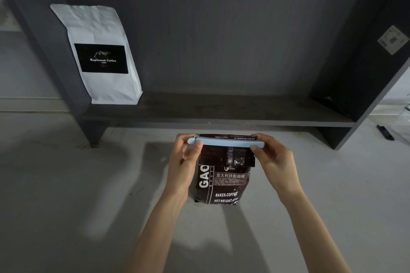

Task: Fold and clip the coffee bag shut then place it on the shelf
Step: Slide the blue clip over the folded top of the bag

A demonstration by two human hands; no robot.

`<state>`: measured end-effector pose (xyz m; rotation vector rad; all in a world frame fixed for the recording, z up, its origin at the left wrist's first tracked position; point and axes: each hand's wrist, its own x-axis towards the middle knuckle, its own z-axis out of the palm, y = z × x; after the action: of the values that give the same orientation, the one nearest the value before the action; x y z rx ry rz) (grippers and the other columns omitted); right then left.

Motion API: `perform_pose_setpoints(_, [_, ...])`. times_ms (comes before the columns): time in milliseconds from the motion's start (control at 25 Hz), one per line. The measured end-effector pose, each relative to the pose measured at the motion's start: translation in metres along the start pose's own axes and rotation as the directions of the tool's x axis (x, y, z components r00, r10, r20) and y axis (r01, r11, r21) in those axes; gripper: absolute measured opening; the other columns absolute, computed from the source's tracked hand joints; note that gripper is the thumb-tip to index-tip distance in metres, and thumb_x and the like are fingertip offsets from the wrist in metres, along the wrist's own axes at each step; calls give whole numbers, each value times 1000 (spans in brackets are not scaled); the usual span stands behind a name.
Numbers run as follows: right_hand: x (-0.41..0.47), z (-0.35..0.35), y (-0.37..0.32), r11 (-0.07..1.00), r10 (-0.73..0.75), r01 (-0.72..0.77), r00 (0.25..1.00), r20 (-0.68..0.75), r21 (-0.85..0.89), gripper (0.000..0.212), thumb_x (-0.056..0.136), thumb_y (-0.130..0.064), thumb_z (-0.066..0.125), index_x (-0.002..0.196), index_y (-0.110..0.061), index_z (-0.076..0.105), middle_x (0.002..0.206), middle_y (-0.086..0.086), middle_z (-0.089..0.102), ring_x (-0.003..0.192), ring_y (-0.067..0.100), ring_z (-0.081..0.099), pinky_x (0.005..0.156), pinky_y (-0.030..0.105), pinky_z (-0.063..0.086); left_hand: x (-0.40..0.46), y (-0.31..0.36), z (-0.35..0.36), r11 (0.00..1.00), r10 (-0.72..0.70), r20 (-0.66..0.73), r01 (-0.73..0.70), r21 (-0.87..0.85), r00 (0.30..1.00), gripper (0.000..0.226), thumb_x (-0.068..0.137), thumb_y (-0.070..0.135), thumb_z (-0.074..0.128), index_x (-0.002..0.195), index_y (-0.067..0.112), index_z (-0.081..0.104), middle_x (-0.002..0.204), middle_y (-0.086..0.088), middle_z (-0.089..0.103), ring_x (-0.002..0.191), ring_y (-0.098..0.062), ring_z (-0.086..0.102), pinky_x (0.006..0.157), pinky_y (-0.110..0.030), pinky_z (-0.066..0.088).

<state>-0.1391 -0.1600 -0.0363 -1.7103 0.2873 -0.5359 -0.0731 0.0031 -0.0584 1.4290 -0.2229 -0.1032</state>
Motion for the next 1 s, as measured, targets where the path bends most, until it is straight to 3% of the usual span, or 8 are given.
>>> perform_pose_setpoints(200, [-2,2,2,1000,-3,3,1000,-17,-1,21,85,-1,54,97,-18,57,76,-3,63,61,-11,62,54,3,47,2,-2,-4,1000,-14,17,14,-11,1000,7,74,36,56,79,31,55,87,5,64,88,-14,55,79,-29,43])
perform_pose_setpoints(320, [-3,2,5,1000,1,-1,1000,-8,8,29,86,-5,54,109,-22,52,83,-7,62,67,-13,62,55,4,48,1,-2,-6,1000,-11,18,10,24,1000,12,83,29,58,93,22,59,95,3,65,94,-13,57,88,-31,42])
perform_pose_setpoints(480, [-2,2,13,999,28,-28,1000,0,34,38,85,-3,54,118,-22,47,93,-6,64,80,-7,63,64,2,49,0,-1,-10,999,18,82,-21,42,996,23,87,17,53,109,21,58,107,8,67,96,3,61,85,-17,45])
perform_pose_setpoints(560, [-1,2,22,998,56,-56,998,8,19,39,85,-2,54,120,-17,48,101,2,65,92,4,63,70,4,50,0,-4,-10,999,16,121,-20,27,992,27,87,9,52,109,25,56,98,18,70,92,11,60,78,-9,45])
perform_pose_setpoints(640, [-2,4,29,995,98,-99,994,39,12,38,84,-3,56,120,-14,49,107,3,65,96,9,62,73,6,51,1,-9,-10,1000,1,152,-5,31,988,35,86,3,51,111,28,49,89,25,69,86,18,59,71,-1,44])
perform_pose_setpoints(840, [-3,7,45,986,163,-155,979,120,-69,34,83,-1,57,115,-13,55,110,1,63,106,14,59,90,27,46,3,-24,-16,994,-48,164,31,107,985,33,86,2,52,107,28,51,96,22,58,82,23,56,68,2,42])
perform_pose_setpoints(1000, [-3,12,53,970,212,-199,973,95,-138,21,83,-6,57,102,-14,62,99,0,67,104,15,60,87,21,44,4,-38,-21,980,-94,164,63,186,982,29,86,4,51,115,12,54,99,14,61,81,21,57,71,1,43])
